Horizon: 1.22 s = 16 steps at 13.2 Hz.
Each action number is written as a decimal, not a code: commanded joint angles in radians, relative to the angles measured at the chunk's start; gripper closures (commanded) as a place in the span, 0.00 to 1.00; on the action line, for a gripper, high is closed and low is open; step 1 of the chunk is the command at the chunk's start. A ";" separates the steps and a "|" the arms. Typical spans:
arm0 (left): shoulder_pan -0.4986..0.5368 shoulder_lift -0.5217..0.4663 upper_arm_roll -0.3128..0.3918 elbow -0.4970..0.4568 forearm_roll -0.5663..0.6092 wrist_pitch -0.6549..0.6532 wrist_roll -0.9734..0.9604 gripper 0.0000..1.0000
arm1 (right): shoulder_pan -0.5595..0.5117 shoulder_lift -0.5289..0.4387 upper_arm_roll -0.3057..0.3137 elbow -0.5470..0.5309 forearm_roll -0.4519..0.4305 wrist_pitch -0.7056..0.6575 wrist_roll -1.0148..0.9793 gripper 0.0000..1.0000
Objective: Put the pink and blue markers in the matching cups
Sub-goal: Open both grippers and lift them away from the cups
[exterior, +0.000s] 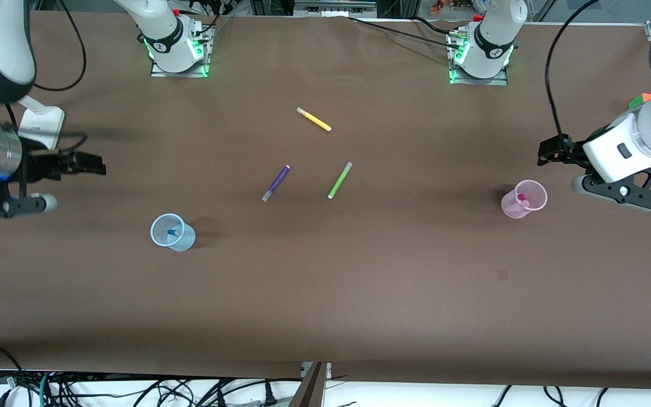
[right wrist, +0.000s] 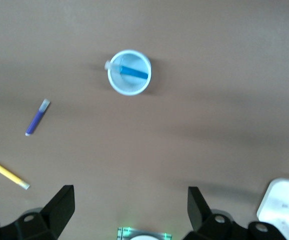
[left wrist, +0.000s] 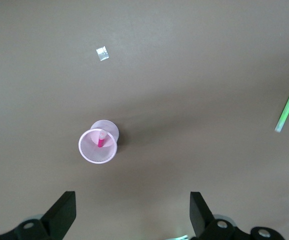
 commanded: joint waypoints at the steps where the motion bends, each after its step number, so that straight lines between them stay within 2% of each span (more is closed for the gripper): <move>1: -0.036 0.005 0.005 0.027 0.057 -0.025 -0.071 0.00 | -0.005 -0.196 0.009 -0.261 -0.024 0.111 0.009 0.00; 3: -0.040 0.005 0.005 0.027 0.079 -0.025 -0.074 0.00 | -0.015 -0.294 0.008 -0.344 -0.028 0.155 0.019 0.00; 5: -0.054 0.005 0.005 0.027 0.080 -0.025 -0.074 0.00 | -0.023 -0.324 0.005 -0.349 -0.028 0.153 0.017 0.00; 9: -0.068 0.005 0.005 0.027 0.080 -0.025 -0.106 0.00 | -0.021 -0.290 -0.017 -0.274 -0.040 0.095 0.015 0.00; 16: -0.060 -0.008 0.010 0.022 0.069 -0.025 -0.108 0.00 | -0.015 -0.287 -0.017 -0.271 -0.043 0.090 0.017 0.00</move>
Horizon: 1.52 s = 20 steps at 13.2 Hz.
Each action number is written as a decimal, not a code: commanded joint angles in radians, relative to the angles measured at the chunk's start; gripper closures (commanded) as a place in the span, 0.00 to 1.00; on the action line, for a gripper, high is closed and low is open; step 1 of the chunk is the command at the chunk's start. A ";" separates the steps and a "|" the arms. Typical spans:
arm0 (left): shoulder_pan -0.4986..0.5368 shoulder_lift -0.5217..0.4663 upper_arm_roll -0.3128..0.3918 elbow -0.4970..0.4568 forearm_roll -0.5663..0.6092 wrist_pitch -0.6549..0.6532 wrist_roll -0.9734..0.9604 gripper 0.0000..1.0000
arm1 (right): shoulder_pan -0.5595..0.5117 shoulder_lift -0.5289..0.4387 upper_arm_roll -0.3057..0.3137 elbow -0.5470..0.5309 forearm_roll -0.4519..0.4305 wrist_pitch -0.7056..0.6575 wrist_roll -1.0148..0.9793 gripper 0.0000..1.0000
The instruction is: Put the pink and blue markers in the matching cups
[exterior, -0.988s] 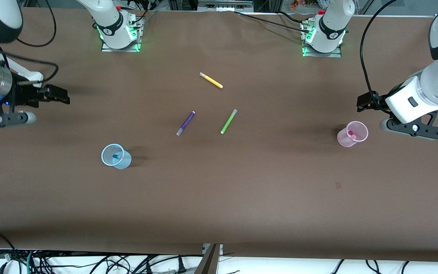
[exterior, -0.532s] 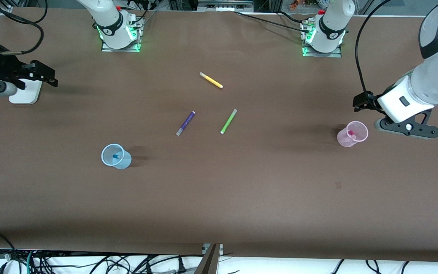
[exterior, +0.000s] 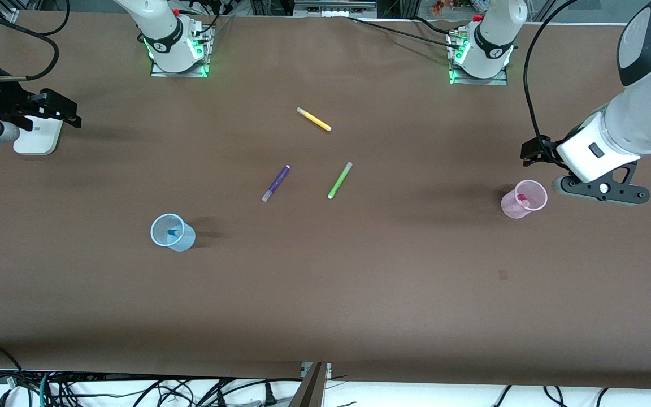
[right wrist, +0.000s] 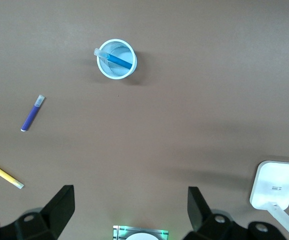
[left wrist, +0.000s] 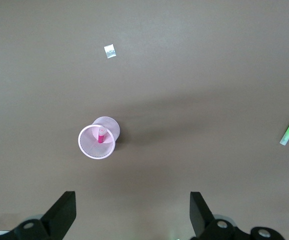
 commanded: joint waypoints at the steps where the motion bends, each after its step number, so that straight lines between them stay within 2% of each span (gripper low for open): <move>1: -0.001 -0.015 0.008 0.017 0.018 -0.021 -0.006 0.00 | 0.003 0.020 0.004 0.031 -0.019 -0.022 0.012 0.00; 3: 0.010 -0.018 0.010 0.011 0.014 -0.022 0.013 0.00 | -0.002 0.021 0.004 0.043 -0.027 -0.022 0.010 0.00; 5: -0.019 -0.074 0.037 -0.035 0.014 -0.016 0.011 0.00 | 0.001 0.021 0.004 0.043 -0.050 -0.022 0.009 0.00; 7: -0.080 -0.155 0.111 -0.153 0.011 0.049 0.010 0.00 | 0.000 0.021 0.004 0.043 -0.050 -0.022 0.006 0.00; 9: -0.073 -0.254 0.114 -0.309 -0.002 0.178 0.011 0.00 | 0.000 0.021 0.004 0.043 -0.047 -0.019 0.004 0.00; 10: -0.070 -0.274 0.116 -0.343 -0.012 0.206 0.011 0.00 | 0.000 0.021 0.004 0.043 -0.045 -0.018 0.006 0.00; 15: -0.065 -0.231 0.114 -0.315 -0.012 0.188 0.002 0.00 | 0.001 0.021 0.004 0.043 -0.041 -0.018 0.015 0.00; 20: -0.065 -0.228 0.114 -0.308 -0.012 0.185 0.005 0.00 | 0.000 0.021 0.004 0.041 -0.041 -0.018 0.015 0.00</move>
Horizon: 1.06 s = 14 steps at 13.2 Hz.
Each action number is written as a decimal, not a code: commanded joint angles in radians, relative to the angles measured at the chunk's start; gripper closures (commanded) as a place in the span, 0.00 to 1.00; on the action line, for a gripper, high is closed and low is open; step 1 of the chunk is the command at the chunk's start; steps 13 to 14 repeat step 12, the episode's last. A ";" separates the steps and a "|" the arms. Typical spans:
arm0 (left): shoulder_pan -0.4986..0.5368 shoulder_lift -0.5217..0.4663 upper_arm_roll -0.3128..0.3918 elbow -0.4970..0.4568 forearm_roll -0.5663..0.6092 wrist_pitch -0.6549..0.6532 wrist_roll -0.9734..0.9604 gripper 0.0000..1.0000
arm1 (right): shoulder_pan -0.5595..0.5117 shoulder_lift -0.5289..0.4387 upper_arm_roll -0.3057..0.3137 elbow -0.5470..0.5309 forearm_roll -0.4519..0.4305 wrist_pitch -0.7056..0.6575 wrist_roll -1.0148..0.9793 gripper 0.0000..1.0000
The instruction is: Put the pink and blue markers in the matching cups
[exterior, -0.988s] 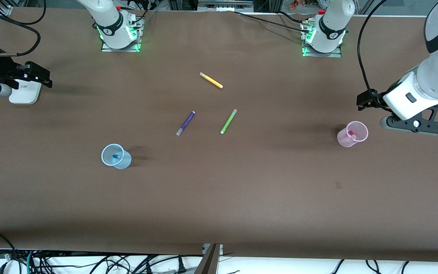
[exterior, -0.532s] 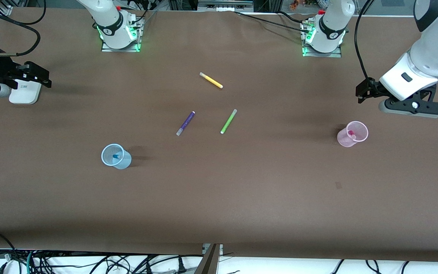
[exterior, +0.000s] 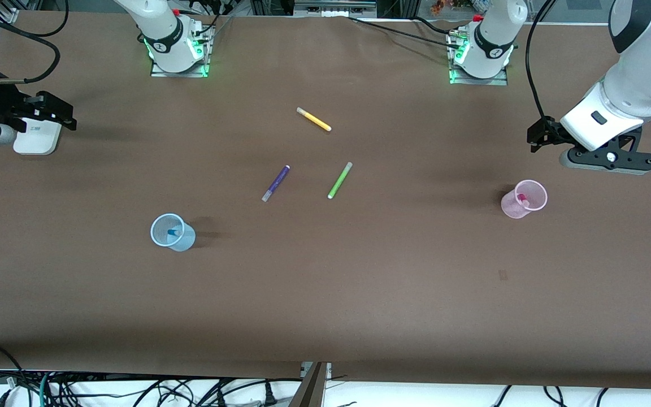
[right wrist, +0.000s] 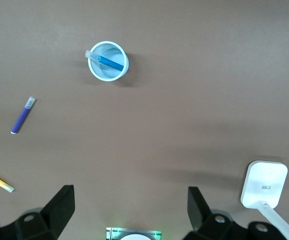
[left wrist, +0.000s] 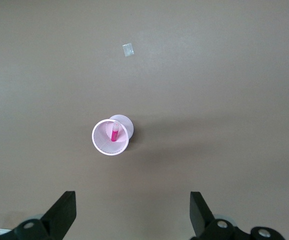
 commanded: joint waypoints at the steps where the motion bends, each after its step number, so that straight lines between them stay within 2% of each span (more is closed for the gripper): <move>1: -0.004 -0.003 0.007 0.003 -0.011 0.007 0.005 0.00 | 0.001 0.011 0.003 0.028 -0.008 -0.018 0.015 0.00; 14: -0.004 -0.003 0.006 0.003 -0.011 -0.002 0.001 0.00 | -0.001 0.011 0.003 0.028 -0.008 -0.020 0.009 0.00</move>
